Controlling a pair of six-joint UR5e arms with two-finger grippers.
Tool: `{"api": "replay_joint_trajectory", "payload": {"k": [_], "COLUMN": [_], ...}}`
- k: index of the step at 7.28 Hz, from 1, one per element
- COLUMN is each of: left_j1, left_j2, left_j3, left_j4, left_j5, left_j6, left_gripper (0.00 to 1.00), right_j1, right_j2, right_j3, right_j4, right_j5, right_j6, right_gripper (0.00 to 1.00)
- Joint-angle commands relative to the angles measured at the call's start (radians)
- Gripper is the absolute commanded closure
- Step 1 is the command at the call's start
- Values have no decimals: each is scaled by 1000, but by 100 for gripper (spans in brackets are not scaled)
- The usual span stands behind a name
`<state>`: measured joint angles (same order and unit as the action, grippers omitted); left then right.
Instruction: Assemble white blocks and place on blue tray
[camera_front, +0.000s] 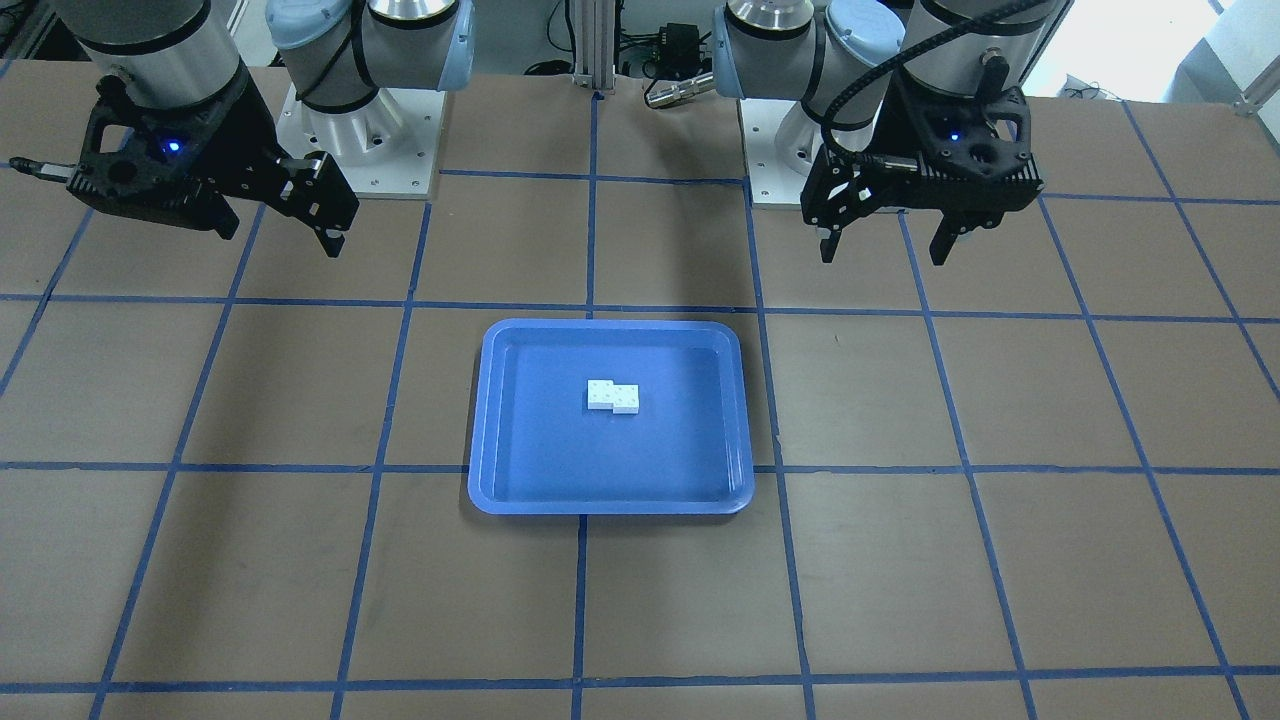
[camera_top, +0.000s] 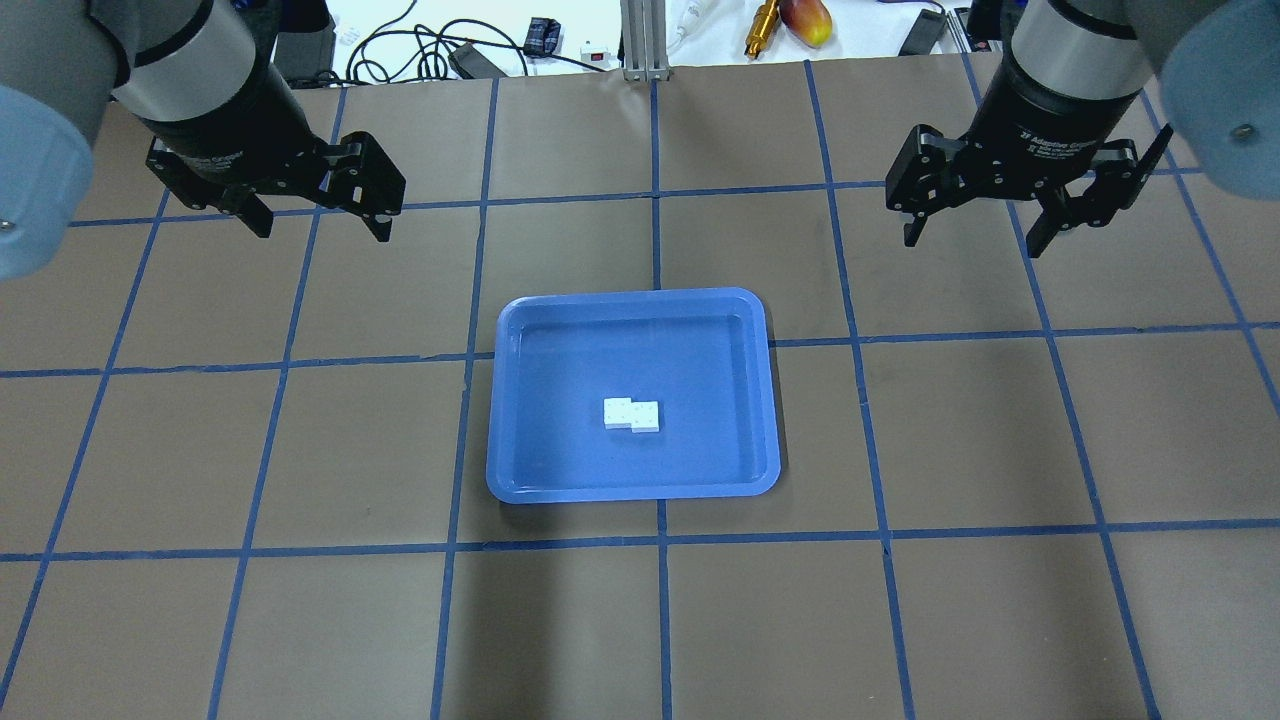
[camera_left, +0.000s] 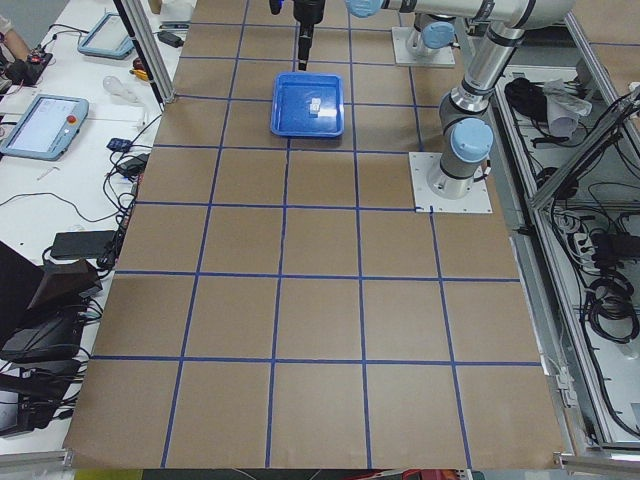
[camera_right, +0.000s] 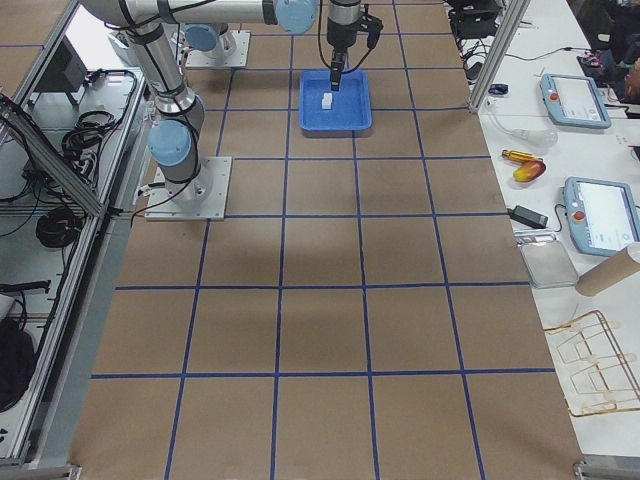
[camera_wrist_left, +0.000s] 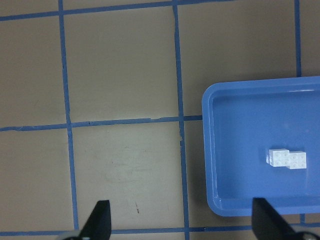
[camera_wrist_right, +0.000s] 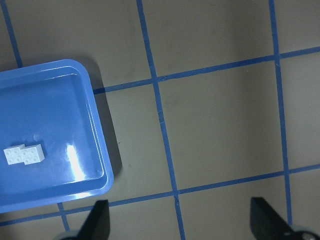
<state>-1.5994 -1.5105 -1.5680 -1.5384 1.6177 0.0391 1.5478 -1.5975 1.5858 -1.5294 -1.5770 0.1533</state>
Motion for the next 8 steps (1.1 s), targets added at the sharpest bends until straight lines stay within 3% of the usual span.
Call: {"api": "replay_joint_trajectory", "payload": {"k": [1, 8], "left_j1": [6, 13], "left_j2": [7, 6], "left_j3": [5, -3], "left_j4": [-43, -49], "left_j5": [-57, -30], "left_j6": [2, 39], "left_gripper": [0, 0], "right_j1": [-2, -2], "right_j2": [1, 1], "right_j3": [0, 0], "right_j4": [0, 0], "right_j5": [0, 0], "right_j6": [0, 0], "right_gripper": [0, 0]}}
